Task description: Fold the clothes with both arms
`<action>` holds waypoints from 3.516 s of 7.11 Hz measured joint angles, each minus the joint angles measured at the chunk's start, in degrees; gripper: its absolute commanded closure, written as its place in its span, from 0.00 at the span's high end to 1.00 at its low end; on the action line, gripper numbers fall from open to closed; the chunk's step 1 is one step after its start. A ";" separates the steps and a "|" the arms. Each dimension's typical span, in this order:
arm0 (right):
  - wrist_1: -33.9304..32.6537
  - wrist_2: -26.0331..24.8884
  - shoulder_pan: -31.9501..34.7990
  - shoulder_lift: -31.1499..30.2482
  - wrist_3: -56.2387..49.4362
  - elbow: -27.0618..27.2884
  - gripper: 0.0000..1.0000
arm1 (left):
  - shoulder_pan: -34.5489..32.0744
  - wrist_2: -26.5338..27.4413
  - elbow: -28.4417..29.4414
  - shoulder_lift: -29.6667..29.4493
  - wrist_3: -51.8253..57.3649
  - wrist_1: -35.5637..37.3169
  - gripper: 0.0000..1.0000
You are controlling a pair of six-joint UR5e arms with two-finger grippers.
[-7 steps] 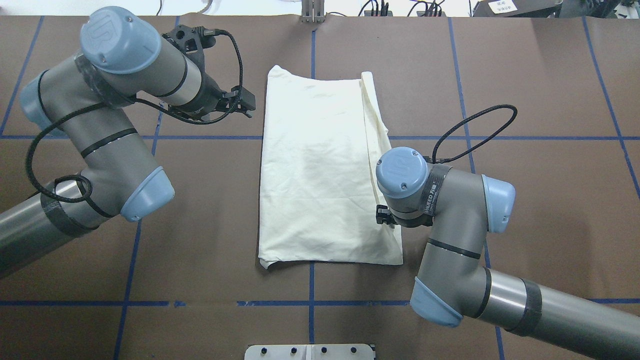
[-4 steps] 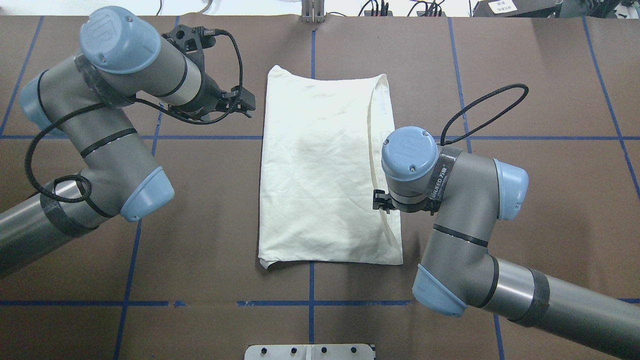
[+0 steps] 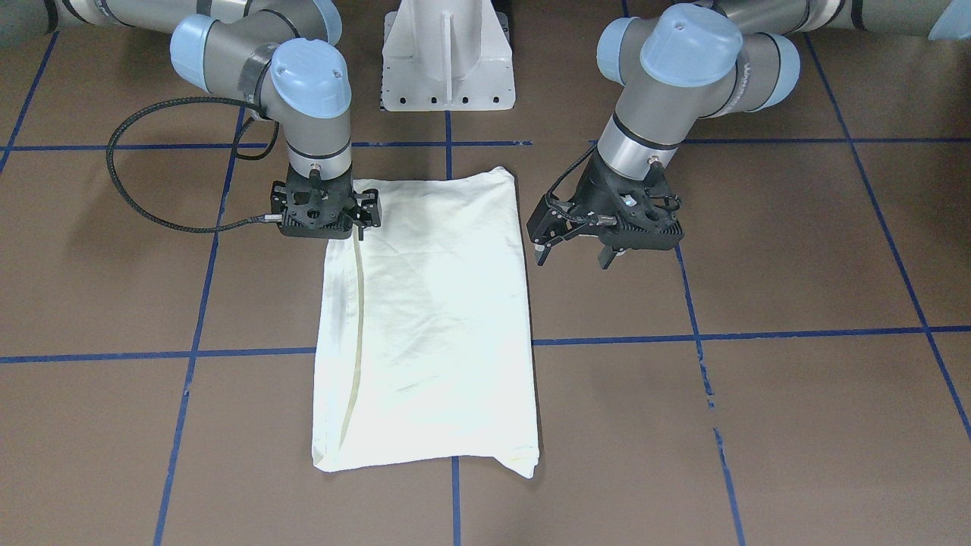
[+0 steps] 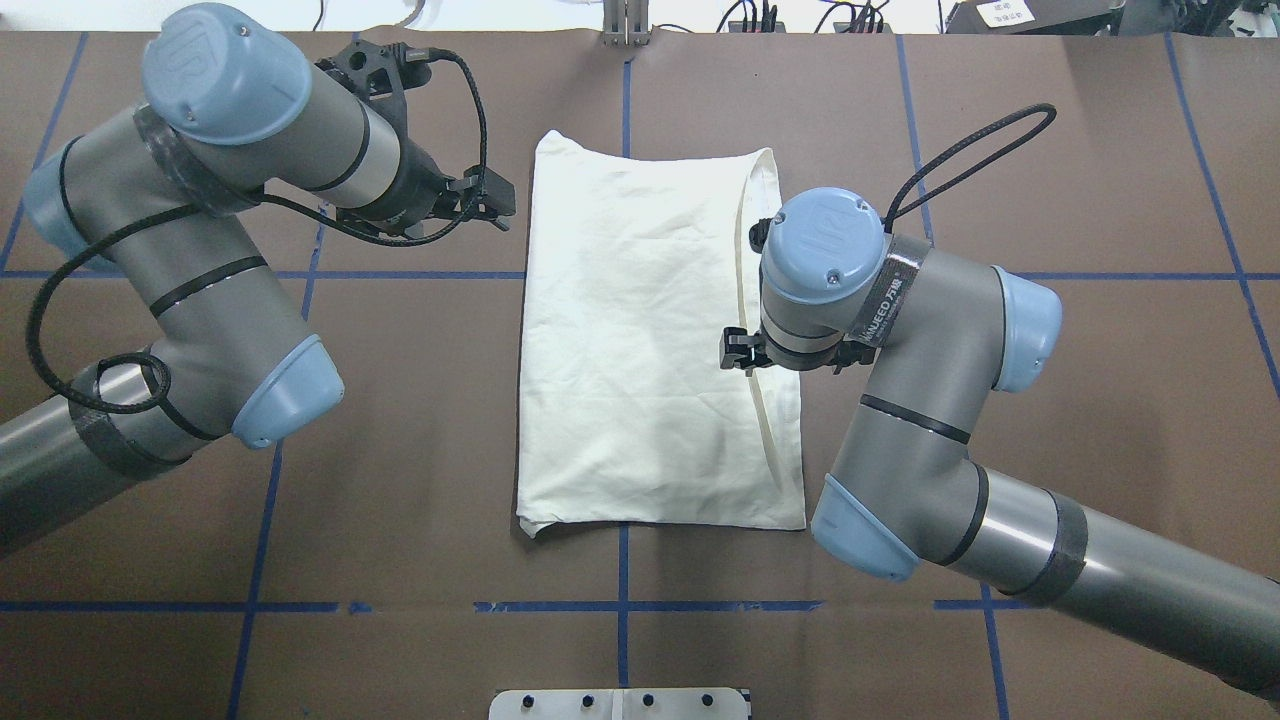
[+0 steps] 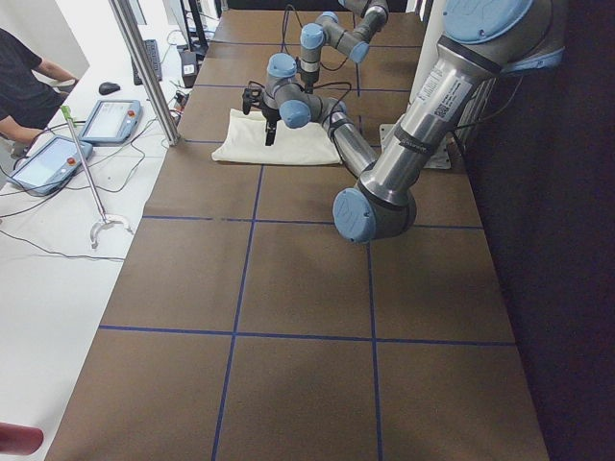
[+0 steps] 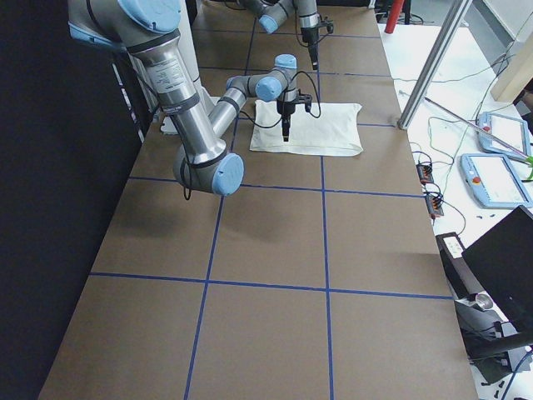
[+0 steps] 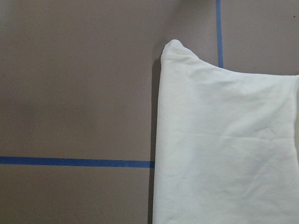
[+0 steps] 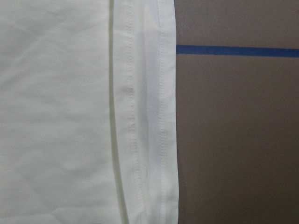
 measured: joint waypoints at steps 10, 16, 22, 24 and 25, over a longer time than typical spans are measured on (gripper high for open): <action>10.65 1.16 2.88 3.43 -1.43 -14.90 1.00 | 0.09 0.41 -0.92 -0.37 0.53 -0.02 1.00; 10.83 5.83 6.81 0.29 -4.63 -14.20 1.00 | 0.09 0.29 -0.92 -0.41 0.18 -0.19 1.00; 10.99 7.65 7.20 -5.68 -0.02 2.45 1.00 | 13.02 4.66 -1.23 1.78 -27.01 -0.23 0.94; 11.05 8.47 7.05 -6.12 2.44 4.88 1.00 | 19.85 10.84 -1.25 3.73 -34.93 0.11 0.86; 11.06 8.69 7.01 -6.03 2.74 5.27 1.00 | 22.02 12.24 -1.32 4.18 -37.30 0.24 0.85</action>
